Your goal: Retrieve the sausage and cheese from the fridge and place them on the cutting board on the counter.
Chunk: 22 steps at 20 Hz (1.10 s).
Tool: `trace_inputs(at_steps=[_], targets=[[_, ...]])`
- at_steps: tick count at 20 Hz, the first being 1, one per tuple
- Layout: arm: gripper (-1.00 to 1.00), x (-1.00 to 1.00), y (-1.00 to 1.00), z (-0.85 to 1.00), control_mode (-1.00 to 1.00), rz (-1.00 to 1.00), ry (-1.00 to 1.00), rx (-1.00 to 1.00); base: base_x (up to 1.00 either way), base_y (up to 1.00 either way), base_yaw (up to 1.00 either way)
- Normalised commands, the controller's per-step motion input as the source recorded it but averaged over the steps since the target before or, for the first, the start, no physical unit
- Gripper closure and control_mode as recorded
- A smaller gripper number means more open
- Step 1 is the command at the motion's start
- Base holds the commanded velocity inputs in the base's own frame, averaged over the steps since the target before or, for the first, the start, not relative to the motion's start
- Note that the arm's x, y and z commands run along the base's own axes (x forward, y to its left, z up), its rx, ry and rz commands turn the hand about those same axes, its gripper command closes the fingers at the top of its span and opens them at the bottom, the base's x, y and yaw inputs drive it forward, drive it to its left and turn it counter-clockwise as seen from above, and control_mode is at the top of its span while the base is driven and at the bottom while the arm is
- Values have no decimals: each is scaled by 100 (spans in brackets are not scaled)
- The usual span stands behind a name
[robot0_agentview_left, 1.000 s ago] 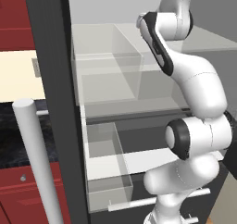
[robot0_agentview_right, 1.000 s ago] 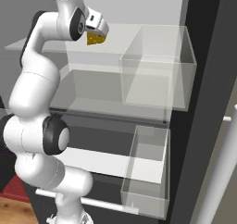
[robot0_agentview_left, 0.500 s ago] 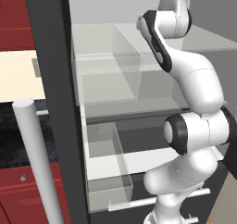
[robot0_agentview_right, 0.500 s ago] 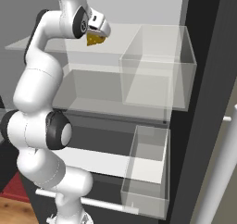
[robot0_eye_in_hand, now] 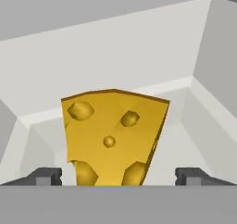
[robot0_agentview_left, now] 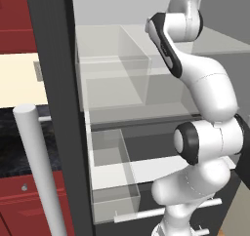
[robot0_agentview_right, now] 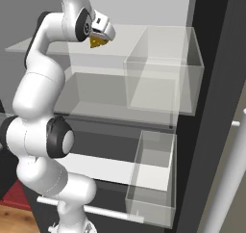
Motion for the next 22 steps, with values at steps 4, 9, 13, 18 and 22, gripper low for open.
trace_inputs(at_steps=[4,9,13,18,22], targets=[[100,0,1,-27,-100,0,0,0,0,0,0],[100,-10,0,-17,-100,0,1,2,0,0,0],[100,-44,1,0,-100,0,-2,5,0,0,0],[100,-77,0,-10,-100,0,-12,1,0,0,0],[100,-94,1,-21,-100,0,-18,1,0,0,0]])
